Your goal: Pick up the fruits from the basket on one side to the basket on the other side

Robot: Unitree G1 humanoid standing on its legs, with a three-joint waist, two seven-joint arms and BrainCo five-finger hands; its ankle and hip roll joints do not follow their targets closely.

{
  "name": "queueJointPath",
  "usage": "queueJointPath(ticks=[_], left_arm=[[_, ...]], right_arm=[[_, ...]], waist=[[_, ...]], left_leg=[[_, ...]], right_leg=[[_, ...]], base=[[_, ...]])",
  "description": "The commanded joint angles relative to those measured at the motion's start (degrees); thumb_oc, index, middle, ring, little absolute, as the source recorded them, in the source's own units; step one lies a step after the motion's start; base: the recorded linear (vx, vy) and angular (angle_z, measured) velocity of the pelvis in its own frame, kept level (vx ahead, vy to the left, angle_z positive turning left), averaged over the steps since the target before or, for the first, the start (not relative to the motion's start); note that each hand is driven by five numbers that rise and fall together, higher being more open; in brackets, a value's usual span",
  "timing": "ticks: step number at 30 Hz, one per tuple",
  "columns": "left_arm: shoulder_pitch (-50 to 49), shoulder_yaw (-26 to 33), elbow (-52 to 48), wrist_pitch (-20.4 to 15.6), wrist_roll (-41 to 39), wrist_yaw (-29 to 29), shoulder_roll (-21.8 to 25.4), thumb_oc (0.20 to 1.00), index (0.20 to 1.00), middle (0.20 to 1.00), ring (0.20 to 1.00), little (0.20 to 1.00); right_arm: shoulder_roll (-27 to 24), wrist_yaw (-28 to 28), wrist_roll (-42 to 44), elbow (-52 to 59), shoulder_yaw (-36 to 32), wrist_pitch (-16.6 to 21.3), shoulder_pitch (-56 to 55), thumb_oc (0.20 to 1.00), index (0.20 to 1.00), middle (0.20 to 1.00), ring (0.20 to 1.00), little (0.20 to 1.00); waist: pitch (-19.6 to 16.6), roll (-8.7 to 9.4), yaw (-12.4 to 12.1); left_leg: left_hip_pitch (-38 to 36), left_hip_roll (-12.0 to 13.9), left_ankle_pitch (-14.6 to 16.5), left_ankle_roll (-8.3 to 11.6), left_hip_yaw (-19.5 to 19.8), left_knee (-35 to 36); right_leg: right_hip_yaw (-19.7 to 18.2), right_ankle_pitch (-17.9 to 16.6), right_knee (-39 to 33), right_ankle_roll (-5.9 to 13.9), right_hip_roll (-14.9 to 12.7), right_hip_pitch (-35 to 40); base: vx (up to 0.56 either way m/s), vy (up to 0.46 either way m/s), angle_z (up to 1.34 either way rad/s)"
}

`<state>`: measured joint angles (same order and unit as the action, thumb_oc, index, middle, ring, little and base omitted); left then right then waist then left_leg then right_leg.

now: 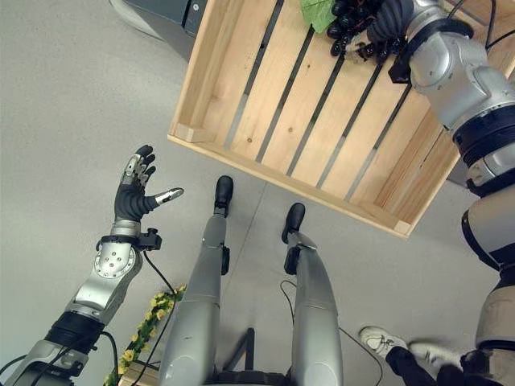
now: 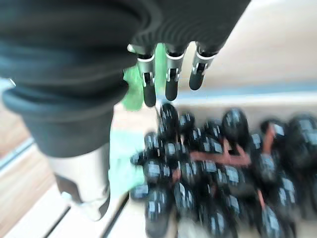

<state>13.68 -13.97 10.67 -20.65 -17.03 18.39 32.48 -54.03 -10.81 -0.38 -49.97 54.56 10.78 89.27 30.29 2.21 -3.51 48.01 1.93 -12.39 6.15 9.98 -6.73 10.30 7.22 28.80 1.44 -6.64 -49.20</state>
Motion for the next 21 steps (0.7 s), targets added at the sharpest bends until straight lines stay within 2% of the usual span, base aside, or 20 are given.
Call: queueJointPath(ticks=[1, 9, 15, 21], left_arm=[[-0.27, 3.3, -1.72, -3.35, 0.79, 0.97, 1.28, 1.0, 1.0, 1.0, 1.0, 1.0], [-0.47, 3.58, -2.18, -3.35, 0.86, 1.19, 1.5, 1.0, 1.0, 1.0, 1.0, 1.0], [-0.82, 4.23, -2.02, -3.0, 1.01, 0.84, 1.89, 1.0, 1.0, 1.0, 1.0, 1.0], [-1.12, 5.23, -1.61, -2.47, 0.64, -0.08, 2.42, 1.0, 1.0, 1.0, 1.0, 1.0]], right_arm=[[-2.36, -2.63, 2.04, -0.86, 2.75, 0.23, 5.06, 1.0, 1.0, 1.0, 1.0, 1.0], [-3.13, -2.06, 2.7, -3.41, 2.9, -0.38, 4.87, 1.0, 1.0, 1.0, 1.0, 1.0], [-1.99, 1.09, 2.32, -5.7, 4.4, -1.79, 4.8, 1.0, 1.0, 1.0, 1.0, 1.0], [-2.43, 6.96, 1.84, -5.61, 10.23, -3.69, 8.09, 1.0, 1.0, 1.0, 1.0, 1.0]], waist=[[-0.5, 3.62, -0.17], [-0.5, 3.74, 0.18], [-0.5, 3.98, 0.55], [-0.5, 5.04, 1.09]], left_leg=[[-3.52, 0.09, 9.15, 1.1, -2.3, -4.54], [-2.42, 0.01, 9.01, 1.49, -2.38, -4.92], [-2.43, 0.25, 9.0, 1.68, -2.45, -4.88], [-2.45, 0.48, 9.13, 1.91, -2.54, -5.15]], right_leg=[[-2.79, -5.17, -8.3, 4.37, -1.02, 1.58], [-2.77, -5.23, -8.14, 4.3, -1.01, 0.71], [-2.76, -5.33, -8.36, 4.26, -0.95, 0.71], [-2.67, -5.49, -8.58, 4.34, -0.86, 0.84]], base=[[0.0, 0.0, 0.0], [0.0, -0.01, 0.03], [0.0, -0.005, 0.01], [0.0, 0.0, 0.0]])
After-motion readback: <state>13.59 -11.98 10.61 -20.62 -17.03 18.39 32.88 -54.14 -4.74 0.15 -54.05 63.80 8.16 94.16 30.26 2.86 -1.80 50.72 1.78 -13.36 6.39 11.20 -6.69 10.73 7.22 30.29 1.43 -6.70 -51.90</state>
